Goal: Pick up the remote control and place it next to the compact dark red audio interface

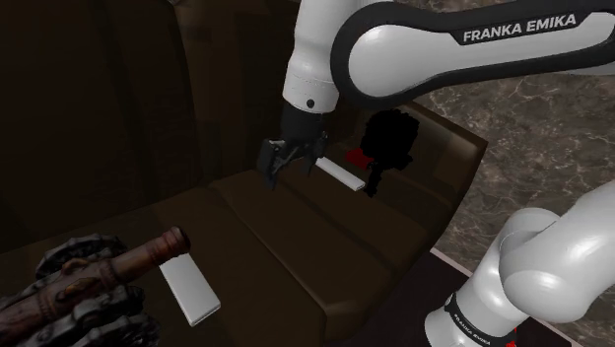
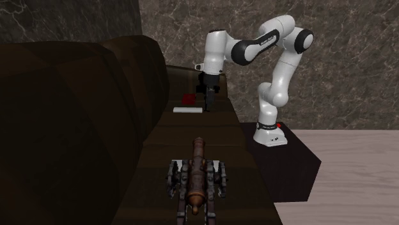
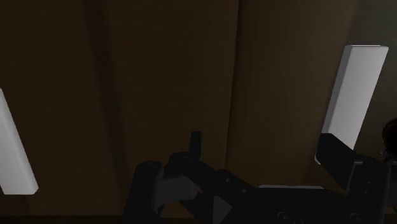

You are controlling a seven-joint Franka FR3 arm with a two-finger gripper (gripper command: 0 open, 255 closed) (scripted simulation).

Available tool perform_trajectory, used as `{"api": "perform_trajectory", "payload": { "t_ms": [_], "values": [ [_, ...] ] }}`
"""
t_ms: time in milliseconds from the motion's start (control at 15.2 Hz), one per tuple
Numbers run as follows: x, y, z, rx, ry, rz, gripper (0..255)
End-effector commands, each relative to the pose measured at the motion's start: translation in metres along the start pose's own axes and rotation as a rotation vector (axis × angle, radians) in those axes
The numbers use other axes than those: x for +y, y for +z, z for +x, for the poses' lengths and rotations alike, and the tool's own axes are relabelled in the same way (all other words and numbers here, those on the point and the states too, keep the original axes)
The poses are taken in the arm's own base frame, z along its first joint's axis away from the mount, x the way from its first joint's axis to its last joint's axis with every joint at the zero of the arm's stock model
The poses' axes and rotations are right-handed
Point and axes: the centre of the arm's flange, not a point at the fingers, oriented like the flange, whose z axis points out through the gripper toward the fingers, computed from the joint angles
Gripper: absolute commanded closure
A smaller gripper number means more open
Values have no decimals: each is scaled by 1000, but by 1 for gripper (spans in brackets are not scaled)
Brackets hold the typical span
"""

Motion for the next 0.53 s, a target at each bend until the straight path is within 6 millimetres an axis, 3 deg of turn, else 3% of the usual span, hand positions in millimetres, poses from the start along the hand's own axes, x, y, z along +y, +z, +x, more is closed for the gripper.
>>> {"api": "perform_trajectory", "payload": {
  "t_ms": [0, 462],
  "values": [
    [-21, 15, 7, -9, 2, -4, 0],
    [-96, 71, 29, -41, 4, -24, 0]
  ]
}}
